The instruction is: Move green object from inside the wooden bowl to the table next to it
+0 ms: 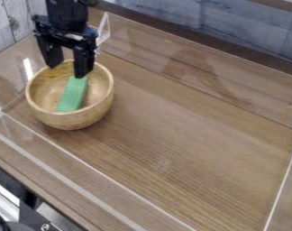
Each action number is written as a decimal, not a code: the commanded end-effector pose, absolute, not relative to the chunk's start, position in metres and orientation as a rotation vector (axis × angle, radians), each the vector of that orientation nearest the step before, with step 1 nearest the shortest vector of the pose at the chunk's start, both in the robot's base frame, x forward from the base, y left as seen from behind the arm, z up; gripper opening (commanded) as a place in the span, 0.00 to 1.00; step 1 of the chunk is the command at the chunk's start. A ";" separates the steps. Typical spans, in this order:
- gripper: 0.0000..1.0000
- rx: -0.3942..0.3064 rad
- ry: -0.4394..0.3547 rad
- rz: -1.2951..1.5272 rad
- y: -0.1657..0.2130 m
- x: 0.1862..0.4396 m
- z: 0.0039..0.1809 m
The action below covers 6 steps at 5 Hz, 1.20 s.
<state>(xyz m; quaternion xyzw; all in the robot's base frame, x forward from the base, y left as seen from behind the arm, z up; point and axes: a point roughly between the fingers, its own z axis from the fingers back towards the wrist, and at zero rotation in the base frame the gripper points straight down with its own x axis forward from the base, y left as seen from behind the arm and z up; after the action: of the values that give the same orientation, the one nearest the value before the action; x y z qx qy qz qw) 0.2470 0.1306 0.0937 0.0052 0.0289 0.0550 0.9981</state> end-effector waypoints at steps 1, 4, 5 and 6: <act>1.00 0.037 0.026 0.161 0.146 0.239 0.100; 1.00 0.040 0.033 0.240 0.130 0.238 0.083; 1.00 0.044 0.035 0.246 0.137 0.241 0.076; 1.00 0.049 0.039 0.258 0.145 0.242 0.068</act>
<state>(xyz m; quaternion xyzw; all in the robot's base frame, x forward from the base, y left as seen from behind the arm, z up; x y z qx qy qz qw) 0.2342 0.1385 0.0549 0.0122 0.0454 0.1266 0.9908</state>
